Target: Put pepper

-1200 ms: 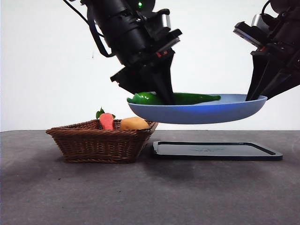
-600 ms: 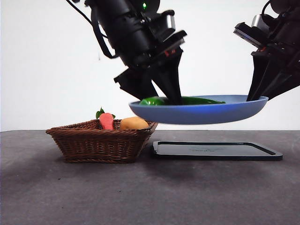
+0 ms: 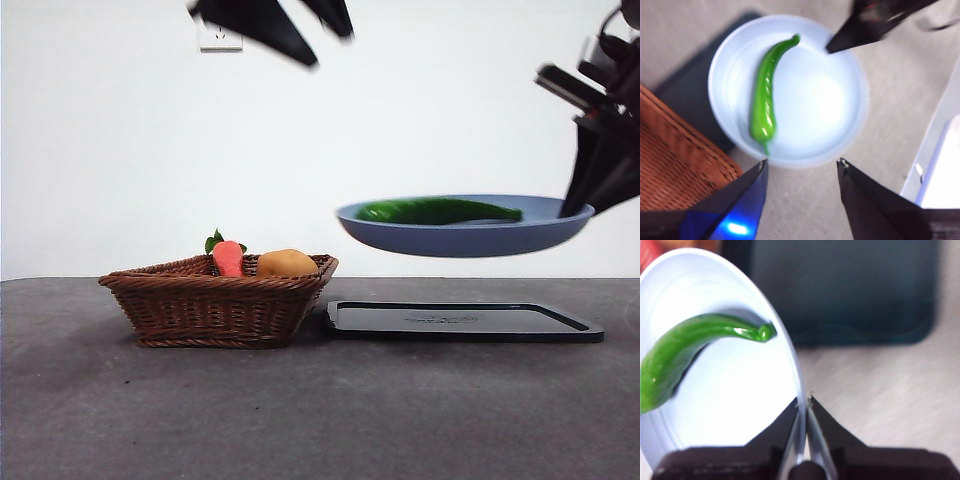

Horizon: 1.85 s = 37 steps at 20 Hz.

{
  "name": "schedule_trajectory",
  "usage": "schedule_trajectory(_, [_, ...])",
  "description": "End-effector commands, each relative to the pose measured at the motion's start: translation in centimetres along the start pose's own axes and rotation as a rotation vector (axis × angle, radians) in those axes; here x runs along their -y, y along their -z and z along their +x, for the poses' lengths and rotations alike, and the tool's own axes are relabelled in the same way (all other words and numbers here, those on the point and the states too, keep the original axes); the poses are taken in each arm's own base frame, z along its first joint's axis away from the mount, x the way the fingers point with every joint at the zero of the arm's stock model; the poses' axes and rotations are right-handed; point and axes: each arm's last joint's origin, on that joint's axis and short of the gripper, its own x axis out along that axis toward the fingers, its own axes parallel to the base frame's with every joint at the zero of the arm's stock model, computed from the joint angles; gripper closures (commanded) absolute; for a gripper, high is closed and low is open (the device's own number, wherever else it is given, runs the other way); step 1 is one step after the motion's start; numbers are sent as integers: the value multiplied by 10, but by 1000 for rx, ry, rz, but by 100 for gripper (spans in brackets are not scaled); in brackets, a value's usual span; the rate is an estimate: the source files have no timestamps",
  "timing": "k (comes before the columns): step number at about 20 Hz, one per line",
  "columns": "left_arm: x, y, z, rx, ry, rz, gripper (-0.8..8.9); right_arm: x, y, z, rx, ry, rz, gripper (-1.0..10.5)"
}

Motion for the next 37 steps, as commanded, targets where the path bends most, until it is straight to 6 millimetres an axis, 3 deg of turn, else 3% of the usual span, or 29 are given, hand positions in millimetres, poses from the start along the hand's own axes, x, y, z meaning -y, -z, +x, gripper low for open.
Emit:
schedule_trajectory(1, [7,-5,-21,60,-4,31,567,14,-18,11,9,13,54,941])
schedule_trajectory(6, [17,-3,-61,154,-14,56,568,37,-58,49,-25,37,106,941])
schedule_trajectory(10, [19,-1,-68,163,-15,57,568,48,-78,79,-49,43,123,941])
schedule_trajectory(13, [19,-1,-67,157,-14,52,568,55,-81,93,-55,44,129,941])
schedule_trajectory(22, [19,-1,-68,159,-13,42,568,60,-79,100,-60,99,121,929])
schedule_trajectory(27, [19,-1,-67,158,-13,30,568,60,-78,100,-65,94,124,755])
schedule_trajectory(30, [19,-1,-68,157,-13,30,568,57,-80,89,-57,95,116,749])
schedule_trajectory(32, [19,-1,-67,154,-12,29,568,48,-82,65,-36,95,79,749])
schedule_trajectory(37, [19,0,-67,149,-12,28,568,-1,-67,-25,26,78,-71,750])
